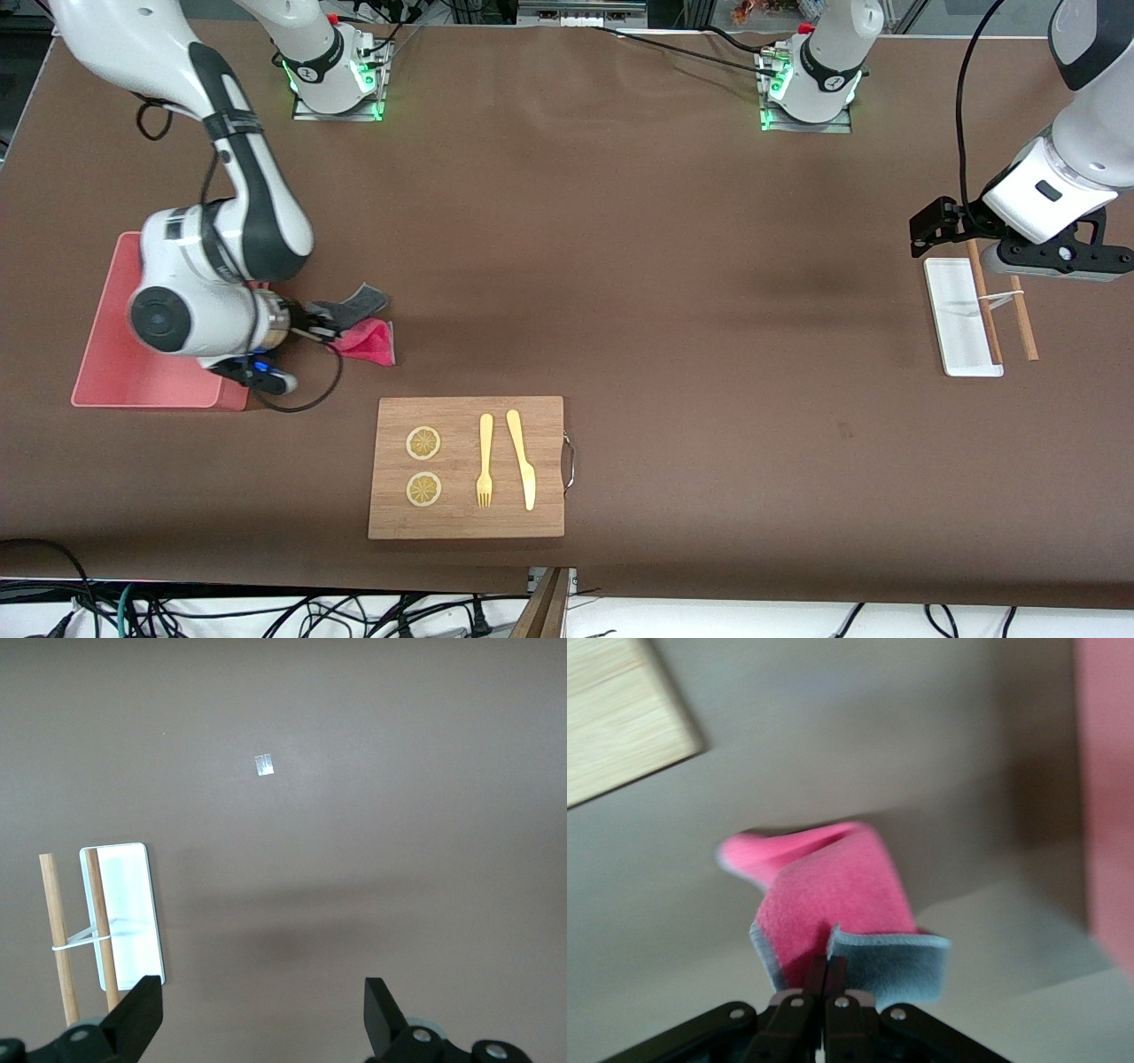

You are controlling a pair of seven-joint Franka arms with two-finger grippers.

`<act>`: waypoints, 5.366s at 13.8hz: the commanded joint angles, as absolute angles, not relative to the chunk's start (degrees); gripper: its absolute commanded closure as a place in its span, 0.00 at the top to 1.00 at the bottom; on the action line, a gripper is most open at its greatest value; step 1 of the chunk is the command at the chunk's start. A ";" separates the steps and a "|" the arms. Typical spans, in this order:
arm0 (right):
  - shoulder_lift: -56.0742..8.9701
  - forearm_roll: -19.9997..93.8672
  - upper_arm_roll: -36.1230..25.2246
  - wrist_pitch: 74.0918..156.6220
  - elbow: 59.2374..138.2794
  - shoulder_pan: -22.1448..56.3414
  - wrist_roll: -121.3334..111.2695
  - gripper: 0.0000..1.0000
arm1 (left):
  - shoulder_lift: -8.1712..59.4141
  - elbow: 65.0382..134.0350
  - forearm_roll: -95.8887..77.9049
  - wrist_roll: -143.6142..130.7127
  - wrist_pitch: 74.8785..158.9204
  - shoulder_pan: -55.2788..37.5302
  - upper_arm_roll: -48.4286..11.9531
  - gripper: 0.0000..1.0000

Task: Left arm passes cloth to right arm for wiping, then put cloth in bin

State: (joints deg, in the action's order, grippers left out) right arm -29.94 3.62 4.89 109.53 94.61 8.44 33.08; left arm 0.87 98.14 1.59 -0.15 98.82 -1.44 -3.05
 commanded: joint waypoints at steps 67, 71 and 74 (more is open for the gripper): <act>-26.66 5.54 -18.28 109.02 95.81 1.32 -19.07 1.00 | 0.18 98.70 -0.79 1.05 97.65 -0.26 -3.51 1.00; -19.18 4.57 -17.06 91.35 87.21 1.58 -16.11 1.00 | 0.18 98.70 -0.79 1.05 97.65 -0.26 -3.43 1.00; -12.24 -1.73 -8.73 87.37 86.04 1.41 -7.40 1.00 | 0.18 98.70 -0.79 1.05 97.65 -0.26 -3.43 1.00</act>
State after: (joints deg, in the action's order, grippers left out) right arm -15.71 2.24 -14.35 88.89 85.91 1.91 -12.43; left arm 0.88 98.47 0.18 -0.15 98.22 -0.78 -3.16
